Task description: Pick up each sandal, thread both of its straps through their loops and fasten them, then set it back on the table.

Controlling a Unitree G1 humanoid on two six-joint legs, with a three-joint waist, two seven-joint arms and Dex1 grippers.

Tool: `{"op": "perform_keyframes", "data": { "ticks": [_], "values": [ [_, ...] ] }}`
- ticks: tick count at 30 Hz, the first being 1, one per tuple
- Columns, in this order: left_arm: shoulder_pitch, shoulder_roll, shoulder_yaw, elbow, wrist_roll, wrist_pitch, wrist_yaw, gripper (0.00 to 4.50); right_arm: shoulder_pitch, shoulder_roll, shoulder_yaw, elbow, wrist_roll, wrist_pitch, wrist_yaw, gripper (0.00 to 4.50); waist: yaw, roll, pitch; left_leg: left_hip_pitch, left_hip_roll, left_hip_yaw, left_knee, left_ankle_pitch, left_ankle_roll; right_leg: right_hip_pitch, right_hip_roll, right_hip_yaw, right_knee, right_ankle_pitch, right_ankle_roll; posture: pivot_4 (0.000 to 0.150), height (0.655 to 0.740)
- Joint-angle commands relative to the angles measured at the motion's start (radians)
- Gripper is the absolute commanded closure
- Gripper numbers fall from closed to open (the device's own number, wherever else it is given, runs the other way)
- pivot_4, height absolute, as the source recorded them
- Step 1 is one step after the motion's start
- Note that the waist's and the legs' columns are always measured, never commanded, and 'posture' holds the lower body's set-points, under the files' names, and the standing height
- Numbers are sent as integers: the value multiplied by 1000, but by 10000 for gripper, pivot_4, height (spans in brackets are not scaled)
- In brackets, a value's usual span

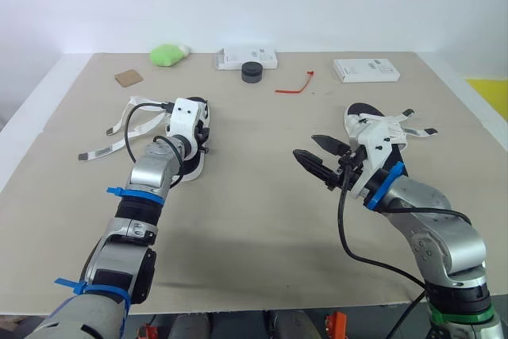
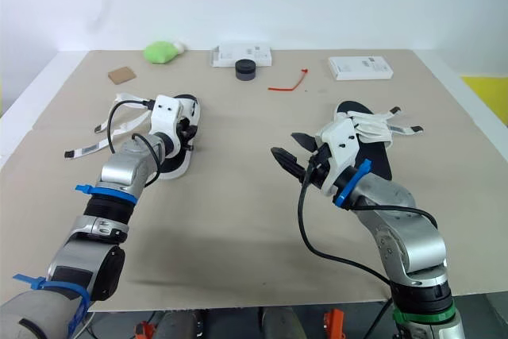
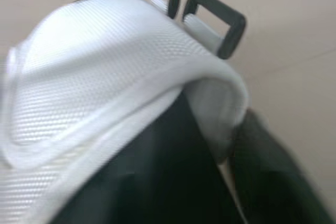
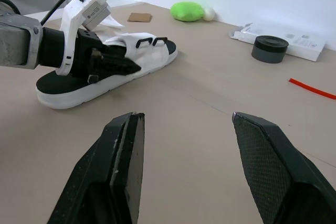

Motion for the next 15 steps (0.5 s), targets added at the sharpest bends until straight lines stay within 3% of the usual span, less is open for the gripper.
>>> {"op": "perform_keyframes", "data": {
  "ticks": [1,7,12,15],
  "values": [
    [-14,3,8,8,20,-27,-3,44328,-10,-7,-16,-27,1,-11,2,15522,0,0,0,0,0,0,0,0,0,0,0,0,0,0,0,1500,7400],
    [17,13,-12,-34,39,-61,-48,44328,-1,-24,-43,-43,25,9,9,15522,0,0,0,0,0,0,0,0,0,0,0,0,0,0,0,1500,7400],
    [110,66,-49,-188,6,-178,-262,44328,7,-53,-106,-55,116,61,45,15522,0,0,0,0,0,0,-1,0,0,-1,0,0,0,0,0,1500,7400],
    [215,162,-86,-278,1,-334,-458,44328,15,-101,-153,-31,191,95,114,15522,-1,0,0,0,0,0,-2,0,0,-1,0,1,0,0,-2,1500,7400]
  ]
}}
